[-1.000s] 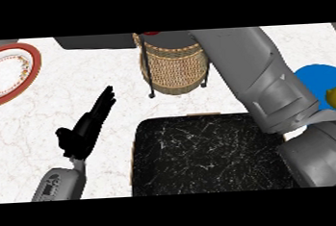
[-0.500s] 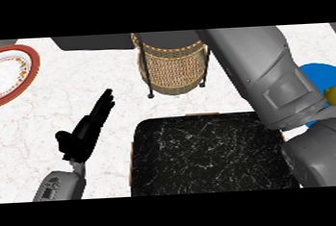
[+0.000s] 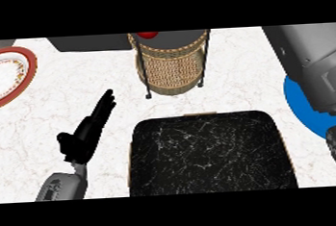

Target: Pick the tomato from the tray and place it in the tiered basket

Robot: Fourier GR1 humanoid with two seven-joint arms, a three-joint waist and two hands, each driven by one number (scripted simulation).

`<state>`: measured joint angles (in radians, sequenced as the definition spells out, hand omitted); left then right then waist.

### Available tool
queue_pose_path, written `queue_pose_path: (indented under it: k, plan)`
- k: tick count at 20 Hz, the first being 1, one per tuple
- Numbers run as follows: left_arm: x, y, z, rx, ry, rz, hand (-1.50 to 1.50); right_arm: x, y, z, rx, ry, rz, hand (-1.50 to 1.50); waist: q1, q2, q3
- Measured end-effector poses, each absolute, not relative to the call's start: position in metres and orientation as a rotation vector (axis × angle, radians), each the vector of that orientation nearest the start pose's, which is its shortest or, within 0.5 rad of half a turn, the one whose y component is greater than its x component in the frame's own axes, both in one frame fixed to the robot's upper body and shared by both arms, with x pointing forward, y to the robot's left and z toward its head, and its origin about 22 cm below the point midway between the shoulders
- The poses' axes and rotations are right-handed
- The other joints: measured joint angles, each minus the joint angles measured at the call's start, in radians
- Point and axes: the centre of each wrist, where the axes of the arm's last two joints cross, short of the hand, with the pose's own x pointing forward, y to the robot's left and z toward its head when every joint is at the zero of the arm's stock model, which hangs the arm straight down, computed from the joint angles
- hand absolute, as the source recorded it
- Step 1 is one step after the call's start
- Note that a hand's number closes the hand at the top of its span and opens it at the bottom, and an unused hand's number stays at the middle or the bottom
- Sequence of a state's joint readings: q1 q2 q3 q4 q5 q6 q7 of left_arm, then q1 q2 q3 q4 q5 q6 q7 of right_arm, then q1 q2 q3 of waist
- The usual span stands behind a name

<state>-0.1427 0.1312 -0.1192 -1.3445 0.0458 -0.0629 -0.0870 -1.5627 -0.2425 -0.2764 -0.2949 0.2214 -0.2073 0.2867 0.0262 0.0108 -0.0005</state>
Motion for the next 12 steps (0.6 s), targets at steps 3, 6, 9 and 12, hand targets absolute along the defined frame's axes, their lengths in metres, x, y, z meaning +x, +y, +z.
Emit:
queue_pose_path:
  k: [3,6,9,12]
  plan:
    - [0.272,0.225,-0.018,-0.094,-1.544,-0.246,0.00,0.483,-0.177,0.292,-0.322,-1.599,0.062,-1.50,-0.003,0.001,0.001]
    - [0.271,0.228,-0.019,-0.091,-1.545,-0.247,0.00,0.481,-0.232,0.294,-0.315,-1.640,-0.029,-1.50,-0.003,0.002,0.001]
    - [0.272,0.229,-0.016,-0.096,-1.540,-0.248,0.00,0.474,-0.282,0.288,-0.307,-1.656,-0.084,-1.50,-0.004,0.001,0.001]
    - [0.271,0.228,-0.019,-0.101,-1.546,-0.246,0.00,0.462,-0.334,0.281,-0.309,-1.667,-0.088,-1.50,-0.001,0.004,0.002]
